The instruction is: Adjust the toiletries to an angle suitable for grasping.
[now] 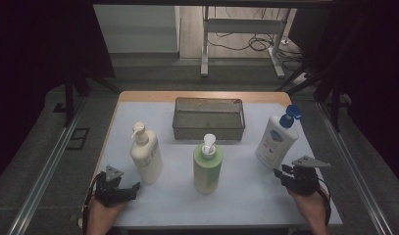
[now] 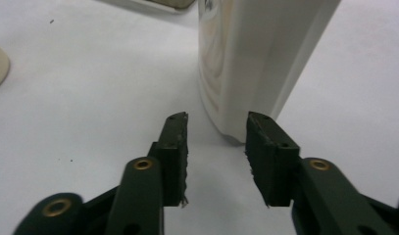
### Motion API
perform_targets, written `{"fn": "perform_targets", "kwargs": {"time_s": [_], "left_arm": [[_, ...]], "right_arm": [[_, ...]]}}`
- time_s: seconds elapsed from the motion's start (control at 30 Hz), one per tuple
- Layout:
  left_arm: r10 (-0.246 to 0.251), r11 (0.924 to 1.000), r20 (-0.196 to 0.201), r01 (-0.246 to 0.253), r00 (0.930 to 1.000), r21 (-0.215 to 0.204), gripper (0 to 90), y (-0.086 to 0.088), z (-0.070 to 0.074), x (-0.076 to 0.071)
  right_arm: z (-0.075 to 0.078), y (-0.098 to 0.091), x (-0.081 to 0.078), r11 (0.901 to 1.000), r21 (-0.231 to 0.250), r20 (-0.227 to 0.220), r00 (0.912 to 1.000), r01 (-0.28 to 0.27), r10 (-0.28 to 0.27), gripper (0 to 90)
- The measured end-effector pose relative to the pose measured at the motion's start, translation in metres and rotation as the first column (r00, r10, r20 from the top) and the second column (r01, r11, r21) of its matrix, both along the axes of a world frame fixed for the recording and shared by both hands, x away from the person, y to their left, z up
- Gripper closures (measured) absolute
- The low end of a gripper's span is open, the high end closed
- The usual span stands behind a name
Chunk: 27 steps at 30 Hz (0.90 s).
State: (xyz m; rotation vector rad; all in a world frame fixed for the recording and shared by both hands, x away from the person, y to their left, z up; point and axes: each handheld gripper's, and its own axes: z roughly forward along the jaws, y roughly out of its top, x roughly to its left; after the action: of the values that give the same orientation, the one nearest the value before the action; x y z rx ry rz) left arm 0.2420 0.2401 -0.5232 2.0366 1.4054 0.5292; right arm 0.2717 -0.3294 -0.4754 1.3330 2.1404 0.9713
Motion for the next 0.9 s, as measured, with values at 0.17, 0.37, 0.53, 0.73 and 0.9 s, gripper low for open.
{"fn": "perform_targets", "kwargs": {"time_s": [0.17, 0.37, 0.53, 0.73, 0.9], "left_arm": [[0.000, 1.0000, 0.000, 0.000, 1.0000, 0.000, 10.8, 0.000, 0.000, 0.000], [0.000, 1.0000, 0.000, 0.000, 1.0000, 0.000, 10.8, 0.000, 0.000, 0.000], [-0.001, 1.0000, -0.001, 0.001, 1.0000, 0.002, 10.8, 0.000, 0.000, 0.000], [-0.001, 1.0000, 0.000, 0.001, 1.0000, 0.001, 10.8, 0.000, 0.000, 0.000], [-0.001, 1.0000, -0.001, 0.001, 1.0000, 0.001, 10.8, 0.000, 0.000, 0.000]], "right_arm": [[0.009, -0.004, -0.001, 1.0000, -0.004, 0.014, 0.9999, -0.004, 0.004, 52.6], [0.022, -0.008, 0.002, 0.9999, 0.014, 0.023, 0.9997, -0.006, 0.005, 42.7], [0.032, -0.009, 0.005, 0.9997, -0.003, 0.030, 0.9993, -0.023, 0.023, 37.6], [0.039, -0.010, 0.010, 0.9997, -0.005, 0.036, 0.9991, -0.023, 0.023, 32.3], [0.046, -0.012, 0.018, 0.9998, -0.003, 0.044, 0.9988, -0.021, 0.021, 27.1]]}}
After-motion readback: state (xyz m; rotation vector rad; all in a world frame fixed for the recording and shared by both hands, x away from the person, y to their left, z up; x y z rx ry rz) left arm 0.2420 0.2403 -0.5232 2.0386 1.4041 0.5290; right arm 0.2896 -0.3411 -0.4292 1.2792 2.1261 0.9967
